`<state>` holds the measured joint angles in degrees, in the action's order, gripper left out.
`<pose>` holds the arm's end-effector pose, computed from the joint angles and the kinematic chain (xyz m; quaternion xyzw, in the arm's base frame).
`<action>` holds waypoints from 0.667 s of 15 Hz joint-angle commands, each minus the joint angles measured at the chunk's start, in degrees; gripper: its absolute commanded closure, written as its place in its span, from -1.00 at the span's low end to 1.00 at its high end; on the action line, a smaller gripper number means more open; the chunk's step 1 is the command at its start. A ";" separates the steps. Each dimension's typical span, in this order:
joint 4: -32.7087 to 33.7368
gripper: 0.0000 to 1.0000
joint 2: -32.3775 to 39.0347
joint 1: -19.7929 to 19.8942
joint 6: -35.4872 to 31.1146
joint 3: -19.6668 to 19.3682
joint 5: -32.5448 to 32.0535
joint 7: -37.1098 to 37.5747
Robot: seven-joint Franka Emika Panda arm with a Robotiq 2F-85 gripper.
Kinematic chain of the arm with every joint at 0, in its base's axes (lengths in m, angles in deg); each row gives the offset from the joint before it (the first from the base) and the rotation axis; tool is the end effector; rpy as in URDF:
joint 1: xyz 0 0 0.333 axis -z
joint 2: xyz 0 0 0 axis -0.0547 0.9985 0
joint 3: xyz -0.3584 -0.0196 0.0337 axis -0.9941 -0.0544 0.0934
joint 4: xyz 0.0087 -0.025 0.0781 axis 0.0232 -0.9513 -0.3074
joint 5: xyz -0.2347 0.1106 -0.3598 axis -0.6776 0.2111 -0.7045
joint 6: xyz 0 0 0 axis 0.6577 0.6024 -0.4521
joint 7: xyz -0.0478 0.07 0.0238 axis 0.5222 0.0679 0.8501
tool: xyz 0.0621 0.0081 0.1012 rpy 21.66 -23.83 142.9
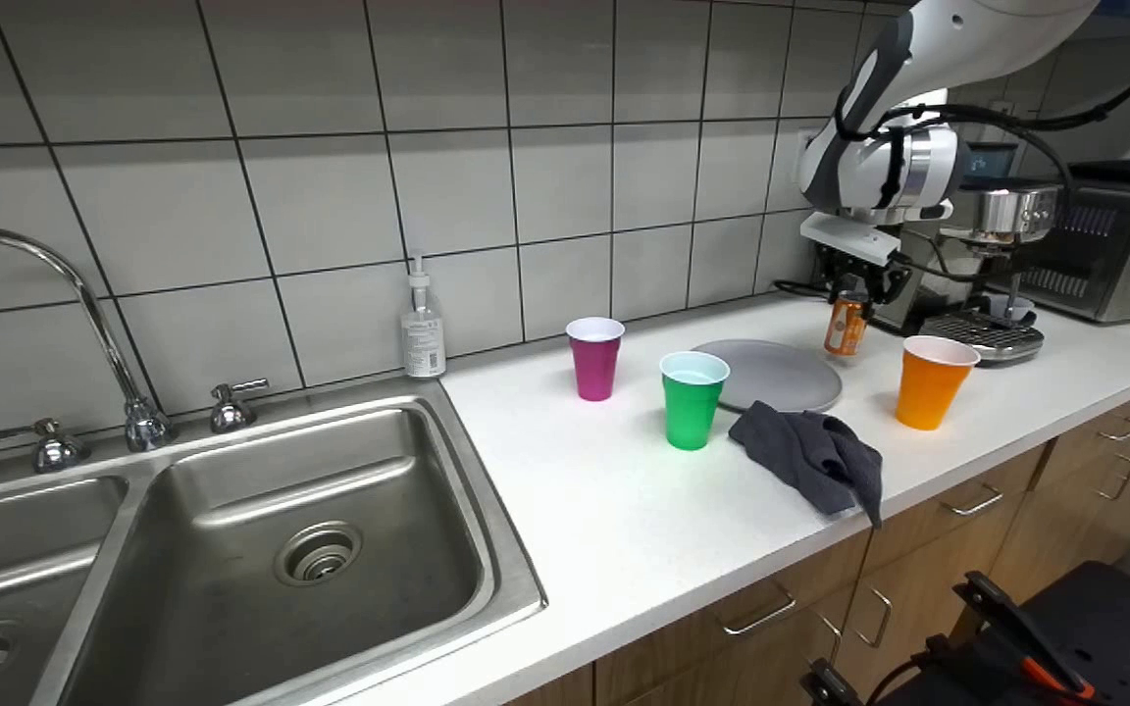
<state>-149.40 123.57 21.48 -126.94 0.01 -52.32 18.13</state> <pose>0.6389 -0.4325 0.2353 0.7677 -0.6279 0.1266 0.0193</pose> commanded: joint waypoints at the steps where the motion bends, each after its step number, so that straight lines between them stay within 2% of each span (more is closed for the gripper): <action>1: 0.22 0.22 -1.40 1.00 0.90 -0.11 1.51 -0.88; 10: 0.78 0.22 -0.45 1.79 0.79 -0.66 2.13 -0.47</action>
<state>-149.39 123.58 22.52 -126.94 -0.76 -51.44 18.13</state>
